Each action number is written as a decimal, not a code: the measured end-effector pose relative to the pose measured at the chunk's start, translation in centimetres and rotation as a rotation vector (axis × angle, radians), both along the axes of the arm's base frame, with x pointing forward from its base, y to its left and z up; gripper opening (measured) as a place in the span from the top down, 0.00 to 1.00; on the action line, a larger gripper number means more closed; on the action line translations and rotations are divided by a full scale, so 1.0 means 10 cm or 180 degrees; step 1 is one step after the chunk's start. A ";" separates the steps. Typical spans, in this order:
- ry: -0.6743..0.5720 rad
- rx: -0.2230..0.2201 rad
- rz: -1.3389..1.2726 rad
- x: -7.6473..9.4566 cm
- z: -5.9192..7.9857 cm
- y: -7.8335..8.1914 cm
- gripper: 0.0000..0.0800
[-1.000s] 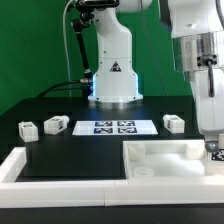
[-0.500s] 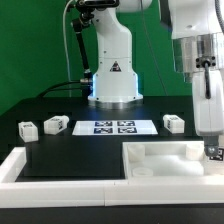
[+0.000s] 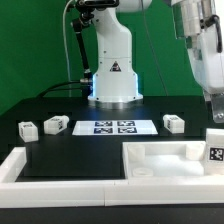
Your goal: Assemble square table
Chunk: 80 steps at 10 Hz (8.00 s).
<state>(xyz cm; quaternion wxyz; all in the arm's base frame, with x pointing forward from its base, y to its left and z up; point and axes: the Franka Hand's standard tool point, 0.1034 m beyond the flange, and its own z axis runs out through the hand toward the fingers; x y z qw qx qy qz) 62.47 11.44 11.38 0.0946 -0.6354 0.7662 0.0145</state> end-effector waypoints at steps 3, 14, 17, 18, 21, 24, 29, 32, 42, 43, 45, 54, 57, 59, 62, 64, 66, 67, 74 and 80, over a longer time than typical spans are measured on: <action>0.0007 -0.0004 0.0006 -0.01 -0.02 0.00 0.19; -0.0015 -0.0016 0.0491 -0.12 0.04 -0.02 0.19; -0.0010 -0.0017 0.0494 -0.12 0.03 -0.02 0.19; -0.0009 -0.0017 0.0494 -0.12 0.03 -0.02 0.19; -0.0005 -0.0018 0.0495 -0.13 0.02 -0.01 0.19; -0.0001 -0.0020 0.0497 -0.13 0.01 -0.01 0.19; -0.0205 -0.0079 0.0964 -0.19 0.13 0.02 0.19; -0.0201 -0.0081 0.0973 -0.19 0.12 0.02 0.19; -0.0372 -0.0333 0.2799 -0.54 -0.05 0.13 0.19; -0.0355 -0.0324 0.2972 -0.63 -0.11 0.20 0.19; -0.0283 -0.0354 0.3557 -0.82 -0.17 0.35 0.19; -0.0270 -0.0464 0.5490 -1.06 -0.21 0.27 0.19; -0.0252 -0.0456 0.5480 -1.06 -0.24 0.26 0.19; -0.0112 -0.0362 0.5507 -1.31 -0.39 0.19 0.19; 0.0298 -0.0154 0.5831 -1.70 -0.48 0.15 0.19; 0.0625 0.0199 0.5780 -1.68 -0.47 0.11 0.19; 0.0965 0.0556 0.5766 -1.76 -0.50 0.09 0.19; 0.1263 0.0888 0.5733 -1.95 -0.53 0.06 0.19; 0.1611 0.1299 0.5621 -2.16 -0.62 0.13 0.19; 0.1710 0.1484 0.5923 -2.31 -0.69 0.19 0.19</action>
Offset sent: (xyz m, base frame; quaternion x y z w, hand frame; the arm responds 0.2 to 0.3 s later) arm 0.0000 0.0000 0.0000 0.0000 0.0000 0.0000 1.0000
